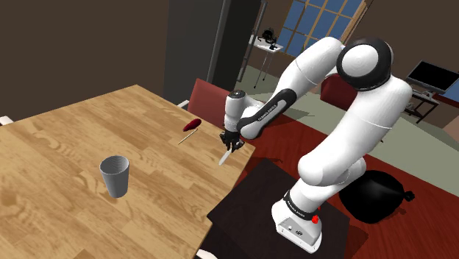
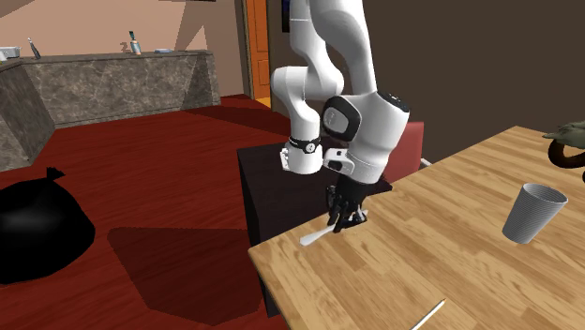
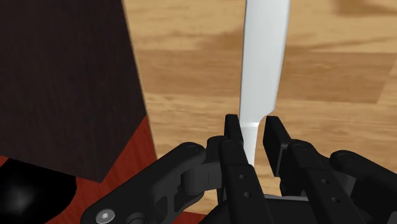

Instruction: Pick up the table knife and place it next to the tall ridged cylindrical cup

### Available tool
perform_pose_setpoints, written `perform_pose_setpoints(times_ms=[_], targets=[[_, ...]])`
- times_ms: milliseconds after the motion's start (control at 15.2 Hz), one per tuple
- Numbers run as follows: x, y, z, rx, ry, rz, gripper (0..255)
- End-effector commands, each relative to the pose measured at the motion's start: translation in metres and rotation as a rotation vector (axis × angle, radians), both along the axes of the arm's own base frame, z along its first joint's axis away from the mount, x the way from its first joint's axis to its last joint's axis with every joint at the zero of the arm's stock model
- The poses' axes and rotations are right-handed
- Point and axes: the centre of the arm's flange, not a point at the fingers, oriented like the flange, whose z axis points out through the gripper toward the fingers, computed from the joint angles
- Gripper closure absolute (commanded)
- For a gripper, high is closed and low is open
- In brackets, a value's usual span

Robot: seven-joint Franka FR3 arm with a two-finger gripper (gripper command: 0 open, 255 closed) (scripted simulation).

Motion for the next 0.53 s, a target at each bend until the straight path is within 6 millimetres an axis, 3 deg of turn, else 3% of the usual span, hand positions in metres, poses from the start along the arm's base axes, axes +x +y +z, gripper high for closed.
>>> perform_pose_setpoints(times_ms=[0, 462], targets=[[0.000, 0.000, 0.011, 0.001, 0.000, 0.000, 255], [0.000, 0.000, 0.048, 0.001, 0.000, 0.000, 255]])
